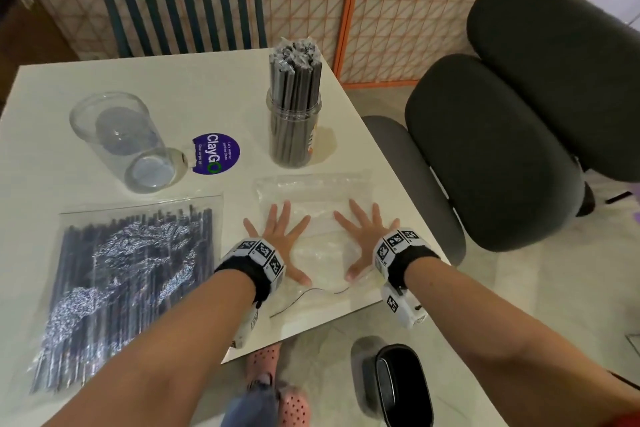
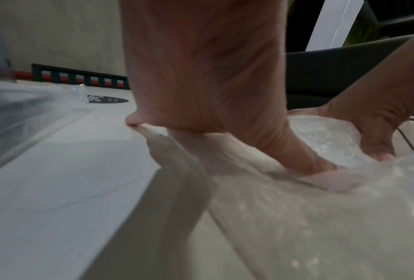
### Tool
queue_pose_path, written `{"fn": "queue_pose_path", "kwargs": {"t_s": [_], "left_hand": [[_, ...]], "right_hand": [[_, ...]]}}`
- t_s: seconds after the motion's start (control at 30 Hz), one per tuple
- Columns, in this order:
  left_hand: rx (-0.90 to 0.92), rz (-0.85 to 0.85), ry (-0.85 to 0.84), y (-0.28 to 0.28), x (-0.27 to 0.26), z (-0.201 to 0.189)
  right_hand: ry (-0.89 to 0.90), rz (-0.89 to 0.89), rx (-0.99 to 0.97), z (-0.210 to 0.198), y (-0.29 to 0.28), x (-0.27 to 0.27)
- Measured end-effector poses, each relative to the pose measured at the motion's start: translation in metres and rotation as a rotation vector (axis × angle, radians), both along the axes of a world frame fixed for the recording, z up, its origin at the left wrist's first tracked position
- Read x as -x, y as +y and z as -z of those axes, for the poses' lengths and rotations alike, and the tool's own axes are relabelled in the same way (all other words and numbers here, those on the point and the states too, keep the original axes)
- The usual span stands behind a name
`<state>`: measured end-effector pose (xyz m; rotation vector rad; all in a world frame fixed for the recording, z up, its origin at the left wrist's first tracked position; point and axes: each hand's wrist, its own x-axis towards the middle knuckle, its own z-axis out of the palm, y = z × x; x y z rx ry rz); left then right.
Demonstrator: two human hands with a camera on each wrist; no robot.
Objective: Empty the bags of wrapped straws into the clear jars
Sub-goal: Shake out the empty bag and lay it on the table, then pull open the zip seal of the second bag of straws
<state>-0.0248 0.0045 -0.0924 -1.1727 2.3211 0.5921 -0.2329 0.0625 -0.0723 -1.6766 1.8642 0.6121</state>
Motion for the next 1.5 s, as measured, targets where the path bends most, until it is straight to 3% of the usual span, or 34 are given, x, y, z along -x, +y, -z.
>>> {"fn": "queue_pose_path", "kwargs": {"t_s": [0.1, 0.2, 0.3, 0.37, 0.47, 0.53, 0.73, 0.8, 0.93, 1.03, 1.13, 1.27, 1.33, 1.43, 1.5], "left_hand": [[-0.007, -0.008, 0.013, -0.003, 0.003, -0.006], [0.037, -0.040, 0.176, 0.002, -0.003, -0.024], [0.160, -0.198, 0.421, 0.008, -0.029, -0.048], [0.247, -0.326, 0.465, 0.010, -0.060, -0.056], [0.339, -0.501, 0.421, 0.011, -0.120, -0.060], [0.359, -0.633, 0.387, 0.012, -0.162, -0.057], [0.395, -1.233, 0.033, 0.049, -0.244, -0.037], [0.331, -1.378, 0.029, 0.060, -0.251, -0.032], [0.218, -1.363, 0.238, 0.059, -0.258, -0.030], [0.142, -1.424, 0.474, 0.055, -0.266, -0.036], [0.177, -1.441, 0.622, 0.049, -0.278, -0.048], [0.301, -1.420, 0.755, 0.044, -0.286, -0.077], [0.423, -1.433, 0.741, 0.046, -0.281, -0.098], [0.719, -1.313, 0.729, 0.057, -0.257, -0.136], [0.832, -1.118, 0.922, 0.067, -0.235, -0.172]], "right_hand": [[0.023, -0.007, -0.019, -0.008, -0.007, 0.001], [0.054, 0.002, -0.048, -0.032, -0.008, -0.009], [0.053, -0.032, -0.012, -0.068, -0.007, -0.027], [-0.017, -0.088, 0.082, -0.090, -0.009, -0.044], [-0.319, -0.124, 0.172, -0.104, -0.015, -0.081], [-0.479, -0.090, 0.131, -0.098, -0.020, -0.111], [-0.554, 0.132, 0.044, -0.032, -0.039, -0.200], [-0.603, 0.285, 0.077, -0.013, -0.044, -0.222], [-0.628, 0.423, 0.127, -0.002, -0.055, -0.248], [-0.679, 0.513, 0.063, -0.023, -0.057, -0.255], [-0.804, 0.505, -0.001, -0.044, -0.059, -0.259], [-1.048, 0.516, 0.011, -0.077, -0.055, -0.262], [-1.145, 0.456, 0.062, -0.095, -0.052, -0.260], [-1.115, 0.296, 0.236, -0.119, -0.042, -0.257], [-1.048, 0.203, 0.379, -0.128, -0.037, -0.258]]}}
